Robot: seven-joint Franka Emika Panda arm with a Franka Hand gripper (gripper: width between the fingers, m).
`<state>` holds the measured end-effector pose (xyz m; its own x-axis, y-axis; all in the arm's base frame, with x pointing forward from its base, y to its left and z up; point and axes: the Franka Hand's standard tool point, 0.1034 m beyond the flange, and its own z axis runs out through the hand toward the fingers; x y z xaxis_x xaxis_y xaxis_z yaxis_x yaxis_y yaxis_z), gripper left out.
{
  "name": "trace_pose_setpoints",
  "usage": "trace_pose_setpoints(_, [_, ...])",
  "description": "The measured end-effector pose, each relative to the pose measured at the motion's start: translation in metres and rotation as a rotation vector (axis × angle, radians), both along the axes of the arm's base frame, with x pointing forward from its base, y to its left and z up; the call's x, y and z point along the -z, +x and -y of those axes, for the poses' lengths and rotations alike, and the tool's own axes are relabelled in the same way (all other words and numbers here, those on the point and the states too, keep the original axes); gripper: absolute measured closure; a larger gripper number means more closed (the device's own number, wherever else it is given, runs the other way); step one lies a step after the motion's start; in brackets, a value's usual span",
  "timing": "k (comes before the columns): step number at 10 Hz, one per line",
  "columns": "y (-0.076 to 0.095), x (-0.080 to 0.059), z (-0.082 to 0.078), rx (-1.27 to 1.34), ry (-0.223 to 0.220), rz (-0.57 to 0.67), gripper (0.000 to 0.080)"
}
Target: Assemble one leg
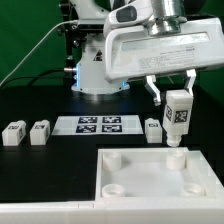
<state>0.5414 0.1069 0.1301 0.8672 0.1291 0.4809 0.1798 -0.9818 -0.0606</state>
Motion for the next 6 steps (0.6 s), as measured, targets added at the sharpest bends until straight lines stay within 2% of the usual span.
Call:
trace_pose_setpoints(2, [0.008,0.0,0.004,0.003,0.0,0.007,0.0506])
trace_pose_setpoints(4, [0.037,-0.007,0.008,0.016,0.011,0.054,0.0506])
trace_pose_setpoints(6, [0.051,-0.008,0.014,0.022,0.013,0.082,0.0506])
